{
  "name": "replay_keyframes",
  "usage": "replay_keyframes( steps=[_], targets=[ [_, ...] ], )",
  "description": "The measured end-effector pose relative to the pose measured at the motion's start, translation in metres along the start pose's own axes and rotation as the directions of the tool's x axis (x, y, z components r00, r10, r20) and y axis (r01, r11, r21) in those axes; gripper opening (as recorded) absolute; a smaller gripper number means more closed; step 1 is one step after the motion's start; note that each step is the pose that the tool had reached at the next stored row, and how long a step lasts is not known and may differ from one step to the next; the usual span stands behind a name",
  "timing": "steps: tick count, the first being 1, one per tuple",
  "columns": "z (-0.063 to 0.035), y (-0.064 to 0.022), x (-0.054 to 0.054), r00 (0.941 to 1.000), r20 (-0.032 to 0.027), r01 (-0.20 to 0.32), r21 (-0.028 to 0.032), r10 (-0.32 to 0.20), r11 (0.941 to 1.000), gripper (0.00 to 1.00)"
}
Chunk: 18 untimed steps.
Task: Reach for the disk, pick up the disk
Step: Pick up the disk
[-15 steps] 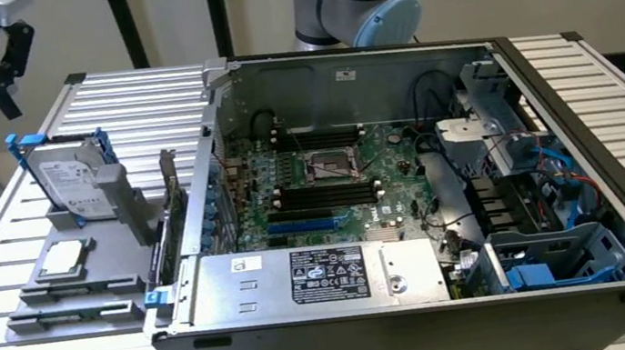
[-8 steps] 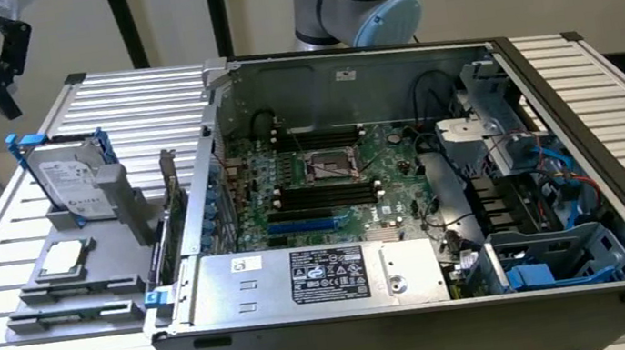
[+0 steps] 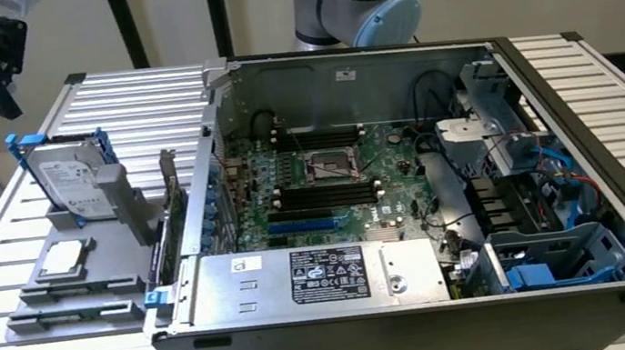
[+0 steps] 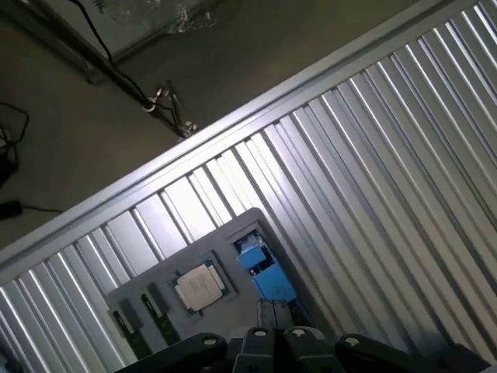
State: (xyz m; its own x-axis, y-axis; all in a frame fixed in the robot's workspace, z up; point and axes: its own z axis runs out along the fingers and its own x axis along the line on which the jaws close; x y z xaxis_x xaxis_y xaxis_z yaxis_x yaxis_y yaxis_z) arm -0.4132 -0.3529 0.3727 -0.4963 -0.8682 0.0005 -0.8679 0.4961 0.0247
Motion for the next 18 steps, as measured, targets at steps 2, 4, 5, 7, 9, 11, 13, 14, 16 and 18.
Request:
replay_keyframes(
  steps=[2,4,5,7,9,11,13,14,16,18],
  targets=[
    [0.0000,0.0000,0.0000,0.9994,-0.0009,0.036,0.0000,-0.036,0.9994,0.11],
    [0.0000,0.0000,0.0000,0.9974,-0.0018,0.072,0.0000,-0.072,0.9974,0.11],
    [0.0001,0.0000,0.0000,0.9959,-0.0023,0.090,-0.0001,-0.090,0.9959,0.11],
    [0.0001,0.0000,0.0000,0.9919,-0.0032,0.127,-0.0002,-0.127,0.9919,0.11],
    [0.0002,0.0000,0.0000,0.9868,-0.0040,0.162,-0.0003,-0.162,0.9868,0.11],
    [0.0003,0.0000,0.0000,0.9801,-0.0049,0.199,-0.0004,-0.199,0.9801,0.11],
    [0.0004,0.0000,0.0000,0.9723,-0.0058,0.234,-0.0005,-0.234,0.9723,0.11],
    [0.0005,0.0000,0.0000,0.9679,-0.0063,0.251,-0.0007,-0.251,0.9679,0.11],
    [0.0008,-0.0001,0.0000,0.9581,-0.0072,0.286,-0.0009,-0.286,0.9581,0.11],
    [0.0012,-0.0001,-0.0001,0.9469,-0.0080,0.322,-0.0013,-0.322,0.9469,0.11]
  ],
)
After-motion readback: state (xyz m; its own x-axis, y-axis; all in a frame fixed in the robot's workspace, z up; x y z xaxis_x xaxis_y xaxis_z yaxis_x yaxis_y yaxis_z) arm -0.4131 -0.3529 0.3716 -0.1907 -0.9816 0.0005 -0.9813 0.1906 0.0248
